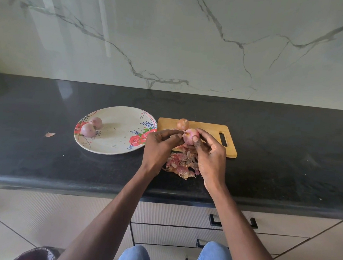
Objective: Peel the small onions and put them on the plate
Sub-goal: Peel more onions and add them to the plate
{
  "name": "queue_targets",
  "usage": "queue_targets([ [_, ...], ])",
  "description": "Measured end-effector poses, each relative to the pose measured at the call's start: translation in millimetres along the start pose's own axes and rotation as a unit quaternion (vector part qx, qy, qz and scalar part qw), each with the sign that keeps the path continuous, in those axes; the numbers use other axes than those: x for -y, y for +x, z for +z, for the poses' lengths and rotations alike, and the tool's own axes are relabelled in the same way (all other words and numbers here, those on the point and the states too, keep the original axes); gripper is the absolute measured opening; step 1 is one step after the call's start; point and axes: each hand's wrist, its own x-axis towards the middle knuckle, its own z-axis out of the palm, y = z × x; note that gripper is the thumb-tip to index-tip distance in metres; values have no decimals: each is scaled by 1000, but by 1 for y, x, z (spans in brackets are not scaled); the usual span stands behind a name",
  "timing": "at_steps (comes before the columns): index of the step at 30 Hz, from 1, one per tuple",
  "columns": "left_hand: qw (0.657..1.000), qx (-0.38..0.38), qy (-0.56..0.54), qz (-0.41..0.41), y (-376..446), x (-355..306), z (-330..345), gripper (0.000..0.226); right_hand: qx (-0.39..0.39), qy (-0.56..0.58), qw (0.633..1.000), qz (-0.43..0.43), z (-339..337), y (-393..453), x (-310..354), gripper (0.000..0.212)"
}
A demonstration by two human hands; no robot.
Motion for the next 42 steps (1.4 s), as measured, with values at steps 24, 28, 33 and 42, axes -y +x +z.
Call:
queue_targets([
  [24,991,-6,119,63,-2,0,-1,17,21,18,999,33,4,2,-3,35],
  [28,994,-26,93,47,-3,-2,0,18,23,49,997,53,3,3,-2,32],
  [33,992,-45,113,34,-1,0,-2,17,26,76,994,68,1,4,-2,23],
  [42,962,-79,251,68,7,7,-4,28,25,175,975,134,0,7,-3,30],
])
